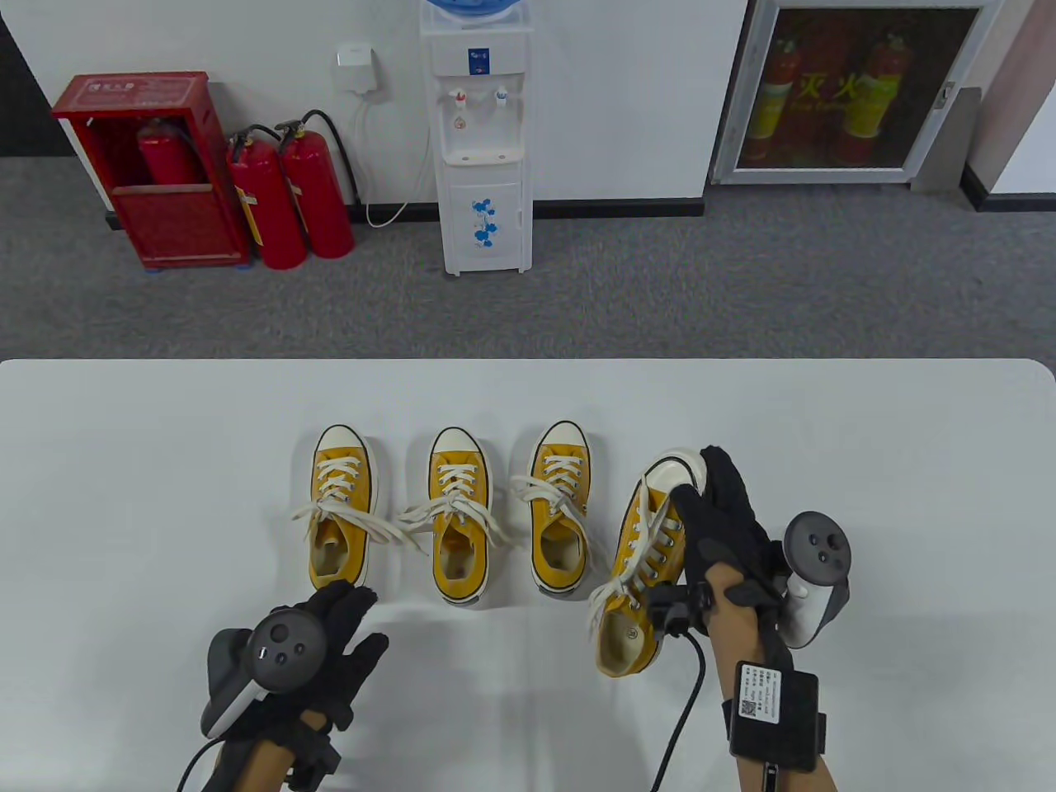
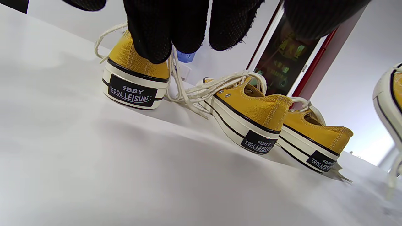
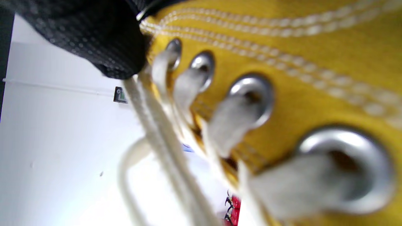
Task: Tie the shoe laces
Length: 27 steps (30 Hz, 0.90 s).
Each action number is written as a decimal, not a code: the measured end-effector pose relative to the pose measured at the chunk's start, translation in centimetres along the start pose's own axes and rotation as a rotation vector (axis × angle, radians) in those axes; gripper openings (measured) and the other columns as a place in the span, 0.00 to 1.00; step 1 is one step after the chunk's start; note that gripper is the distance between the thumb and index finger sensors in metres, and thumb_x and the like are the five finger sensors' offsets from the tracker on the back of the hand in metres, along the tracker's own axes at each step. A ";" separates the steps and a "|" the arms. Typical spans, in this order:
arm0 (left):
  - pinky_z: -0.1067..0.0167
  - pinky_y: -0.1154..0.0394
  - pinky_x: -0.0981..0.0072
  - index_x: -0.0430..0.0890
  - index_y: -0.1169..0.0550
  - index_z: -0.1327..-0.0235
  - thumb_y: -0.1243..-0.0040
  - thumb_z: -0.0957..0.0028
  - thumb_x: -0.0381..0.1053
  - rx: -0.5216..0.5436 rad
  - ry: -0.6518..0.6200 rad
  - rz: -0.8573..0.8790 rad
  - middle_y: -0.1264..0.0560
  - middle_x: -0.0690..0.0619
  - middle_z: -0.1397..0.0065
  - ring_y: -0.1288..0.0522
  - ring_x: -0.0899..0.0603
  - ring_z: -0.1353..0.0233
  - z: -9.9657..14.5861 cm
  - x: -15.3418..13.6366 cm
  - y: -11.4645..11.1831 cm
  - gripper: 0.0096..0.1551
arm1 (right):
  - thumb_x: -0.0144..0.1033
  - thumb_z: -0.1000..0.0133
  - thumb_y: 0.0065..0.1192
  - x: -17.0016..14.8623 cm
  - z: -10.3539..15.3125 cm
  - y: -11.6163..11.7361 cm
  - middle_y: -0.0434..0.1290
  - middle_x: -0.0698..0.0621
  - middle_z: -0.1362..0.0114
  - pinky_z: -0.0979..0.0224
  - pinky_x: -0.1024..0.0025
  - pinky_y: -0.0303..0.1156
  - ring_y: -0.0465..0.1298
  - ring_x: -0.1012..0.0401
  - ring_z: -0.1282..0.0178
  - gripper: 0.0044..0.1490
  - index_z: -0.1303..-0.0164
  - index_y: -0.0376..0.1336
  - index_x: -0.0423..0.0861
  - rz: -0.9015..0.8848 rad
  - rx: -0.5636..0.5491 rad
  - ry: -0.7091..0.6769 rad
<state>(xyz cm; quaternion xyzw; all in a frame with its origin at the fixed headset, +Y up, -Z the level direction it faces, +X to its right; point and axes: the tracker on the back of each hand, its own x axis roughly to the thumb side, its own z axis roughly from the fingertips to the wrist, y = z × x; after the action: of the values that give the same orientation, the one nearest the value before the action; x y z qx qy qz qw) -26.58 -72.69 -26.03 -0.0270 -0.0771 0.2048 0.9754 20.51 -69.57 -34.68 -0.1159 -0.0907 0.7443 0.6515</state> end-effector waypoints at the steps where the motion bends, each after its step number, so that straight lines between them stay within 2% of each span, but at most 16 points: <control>1: 0.26 0.46 0.20 0.54 0.33 0.22 0.46 0.48 0.69 -0.001 -0.001 -0.002 0.36 0.44 0.14 0.29 0.33 0.21 0.0 0.0 0.0 0.41 | 0.49 0.45 0.70 0.2 -0.3 0.2 0.57 0.47 0.22 0.30 0.41 0.65 0.70 0.40 0.31 0.46 0.19 0.52 0.56 0.021 -0.006 0.000; 2: 0.26 0.46 0.20 0.54 0.32 0.22 0.46 0.48 0.69 -0.001 -0.002 -0.003 0.36 0.42 0.15 0.29 0.33 0.21 0.0 0.0 0.0 0.41 | 0.48 0.45 0.70 0.3 -0.5 0.2 0.57 0.47 0.22 0.30 0.41 0.65 0.70 0.40 0.31 0.46 0.19 0.52 0.55 0.049 -0.006 -0.006; 6: 0.26 0.46 0.20 0.54 0.32 0.22 0.46 0.48 0.69 -0.002 -0.005 -0.006 0.36 0.44 0.14 0.29 0.33 0.21 0.0 0.1 0.0 0.41 | 0.48 0.44 0.69 0.7 -1.6 0.8 0.57 0.48 0.21 0.30 0.41 0.65 0.70 0.40 0.31 0.46 0.18 0.51 0.56 0.153 -0.011 -0.010; 14: 0.26 0.46 0.20 0.54 0.32 0.22 0.46 0.48 0.69 -0.004 -0.003 -0.009 0.37 0.42 0.14 0.29 0.33 0.21 0.0 0.1 0.0 0.41 | 0.46 0.44 0.67 1.2 -4.0 2.6 0.56 0.48 0.20 0.28 0.41 0.64 0.69 0.40 0.30 0.46 0.18 0.49 0.55 0.249 0.063 0.030; 18: 0.26 0.46 0.20 0.54 0.32 0.22 0.46 0.48 0.69 -0.009 0.000 -0.010 0.36 0.44 0.14 0.29 0.33 0.21 0.0 0.1 0.0 0.41 | 0.46 0.43 0.65 0.8 -5.2 3.5 0.55 0.48 0.20 0.28 0.41 0.62 0.69 0.40 0.29 0.46 0.17 0.48 0.54 0.268 0.119 0.058; 27: 0.26 0.46 0.20 0.54 0.32 0.22 0.46 0.48 0.69 -0.014 0.004 -0.014 0.36 0.42 0.15 0.29 0.33 0.21 0.0 0.1 0.0 0.41 | 0.45 0.43 0.65 -0.8 -6.9 4.4 0.52 0.49 0.19 0.25 0.40 0.58 0.65 0.41 0.26 0.46 0.17 0.47 0.55 0.229 0.145 0.121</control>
<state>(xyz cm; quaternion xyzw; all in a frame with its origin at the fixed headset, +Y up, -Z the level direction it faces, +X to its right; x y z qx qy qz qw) -26.52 -72.65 -26.04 -0.0338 -0.0769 0.1975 0.9767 18.43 -71.05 -42.55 -0.1230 0.0165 0.8100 0.5731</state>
